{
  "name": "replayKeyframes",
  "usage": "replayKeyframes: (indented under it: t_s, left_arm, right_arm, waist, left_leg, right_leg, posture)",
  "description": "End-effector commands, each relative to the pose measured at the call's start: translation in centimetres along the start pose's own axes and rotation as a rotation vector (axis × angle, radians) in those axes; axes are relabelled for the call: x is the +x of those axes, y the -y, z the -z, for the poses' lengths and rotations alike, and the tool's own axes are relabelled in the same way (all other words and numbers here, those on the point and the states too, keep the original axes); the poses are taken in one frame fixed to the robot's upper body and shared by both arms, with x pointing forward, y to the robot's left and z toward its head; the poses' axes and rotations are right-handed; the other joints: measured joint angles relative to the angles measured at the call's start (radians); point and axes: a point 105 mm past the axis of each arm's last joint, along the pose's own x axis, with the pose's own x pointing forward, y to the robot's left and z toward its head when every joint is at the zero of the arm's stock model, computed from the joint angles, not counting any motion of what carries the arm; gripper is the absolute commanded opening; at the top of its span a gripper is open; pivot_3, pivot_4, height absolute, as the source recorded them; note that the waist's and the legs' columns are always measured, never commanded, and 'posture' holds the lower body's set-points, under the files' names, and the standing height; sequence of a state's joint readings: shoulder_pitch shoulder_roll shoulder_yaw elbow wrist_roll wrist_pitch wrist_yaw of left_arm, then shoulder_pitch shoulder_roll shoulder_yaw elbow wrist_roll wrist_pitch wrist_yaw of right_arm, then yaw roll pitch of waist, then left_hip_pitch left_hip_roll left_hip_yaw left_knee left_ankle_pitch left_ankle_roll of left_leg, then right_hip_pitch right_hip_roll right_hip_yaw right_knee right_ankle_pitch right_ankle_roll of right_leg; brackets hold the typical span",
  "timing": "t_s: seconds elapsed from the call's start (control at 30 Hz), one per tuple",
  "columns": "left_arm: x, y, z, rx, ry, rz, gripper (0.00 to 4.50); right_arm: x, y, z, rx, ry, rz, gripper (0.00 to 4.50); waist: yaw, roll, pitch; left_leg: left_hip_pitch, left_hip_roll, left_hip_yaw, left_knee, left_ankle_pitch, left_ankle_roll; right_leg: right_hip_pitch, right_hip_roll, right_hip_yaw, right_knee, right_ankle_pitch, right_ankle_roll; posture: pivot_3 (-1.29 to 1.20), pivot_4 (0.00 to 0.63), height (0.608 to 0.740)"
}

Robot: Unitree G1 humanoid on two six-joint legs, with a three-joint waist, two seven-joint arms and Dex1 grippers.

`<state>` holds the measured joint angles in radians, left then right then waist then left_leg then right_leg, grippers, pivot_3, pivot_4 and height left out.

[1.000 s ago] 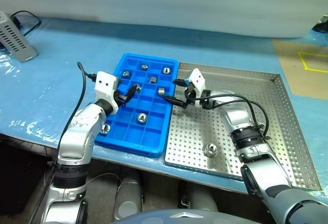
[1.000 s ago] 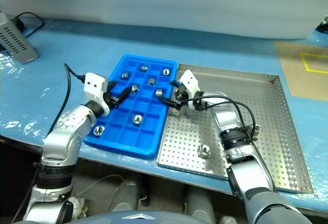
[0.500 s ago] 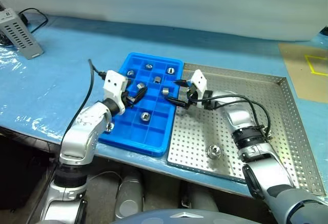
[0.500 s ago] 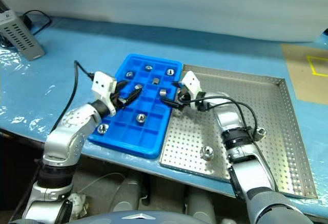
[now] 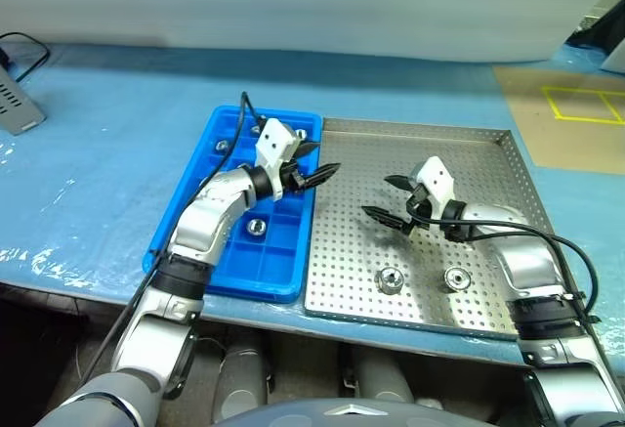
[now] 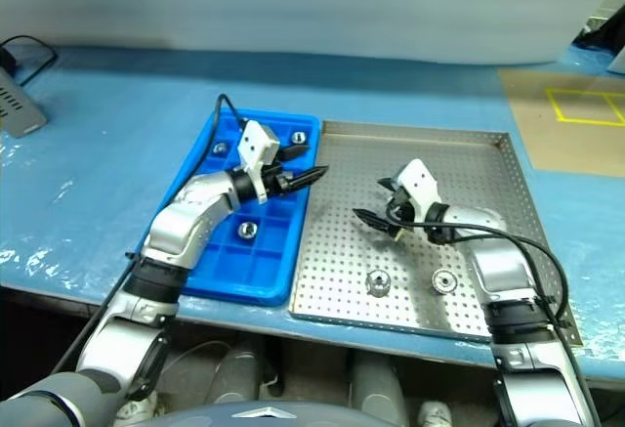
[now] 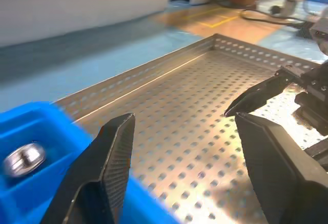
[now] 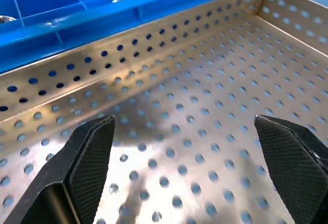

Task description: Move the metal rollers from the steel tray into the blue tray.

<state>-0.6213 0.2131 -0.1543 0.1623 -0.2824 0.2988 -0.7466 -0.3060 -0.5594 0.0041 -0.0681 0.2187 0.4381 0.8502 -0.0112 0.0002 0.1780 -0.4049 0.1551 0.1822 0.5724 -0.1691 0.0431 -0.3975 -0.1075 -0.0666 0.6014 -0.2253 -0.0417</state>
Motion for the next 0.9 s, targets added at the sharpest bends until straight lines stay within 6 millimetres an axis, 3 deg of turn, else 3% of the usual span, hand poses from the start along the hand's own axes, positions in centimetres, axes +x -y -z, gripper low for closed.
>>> replayKeyframes:
  t_s: [0.03, 0.33, 0.47, 0.67, 0.9]
  left_arm:
    - [1.9, 0.4, -1.0, 0.080, 0.033, 0.070, 3.27]
    - [4.4, 2.0, -0.3, 0.052, 0.046, 0.179, 3.27]
    - [5.8, 3.2, -0.1, 0.037, 0.049, 0.238, 3.27]
    - [7.5, 4.4, -0.3, 0.073, 0.046, 0.314, 3.27]
    - [8.4, 5.4, -0.5, 0.092, 0.057, 0.366, 3.27]
  right_arm:
    - [-1.1, -0.4, -1.9, -0.002, 0.060, 0.034, 4.50]
    - [-3.3, -3.1, 0.3, 0.070, -0.038, 0.043, 4.50]
    - [-4.7, -3.7, 0.0, 0.094, -0.060, 0.037, 4.50]
    - [-7.2, -7.1, 0.6, 0.173, -0.141, -0.102, 4.50]
    - [-7.8, -9.1, 1.5, 0.201, -0.218, -0.150, 4.50]
  waist:
    - [-0.011, 0.000, 0.000]
    - [-0.038, 0.000, -0.001]
    - [-0.053, 0.000, -0.001]
    - [-0.067, 0.000, -0.001]
    - [-0.100, 0.001, -0.001]
  left_leg:
    - [0.000, 0.000, 0.000, 0.000, 0.000, 0.000]
    - [-0.002, 0.000, 0.002, -0.001, -0.001, 0.008]
    - [-0.002, -0.001, 0.004, 0.000, -0.003, 0.011]
    - [-0.001, -0.001, 0.005, 0.001, -0.006, 0.016]
    - [-0.002, -0.001, 0.005, 0.001, -0.007, 0.016]
  right_leg:
    - [0.000, 0.000, 0.000, 0.000, 0.000, 0.000]
    - [0.001, 0.000, 0.000, -0.008, 0.001, 0.001]
    - [0.004, 0.000, 0.000, -0.014, 0.003, 0.001]
    - [0.008, 0.000, 0.001, -0.021, 0.003, 0.001]
    - [0.009, 0.000, 0.001, -0.024, 0.004, 0.004]
  posture:
    - [-0.39, 0.150, 0.740]
    - [-0.50, 0.150, 0.740]
    - [-0.56, 0.150, 0.740]
    - [-0.61, 0.150, 0.740]
    - [-0.64, 0.150, 0.740]
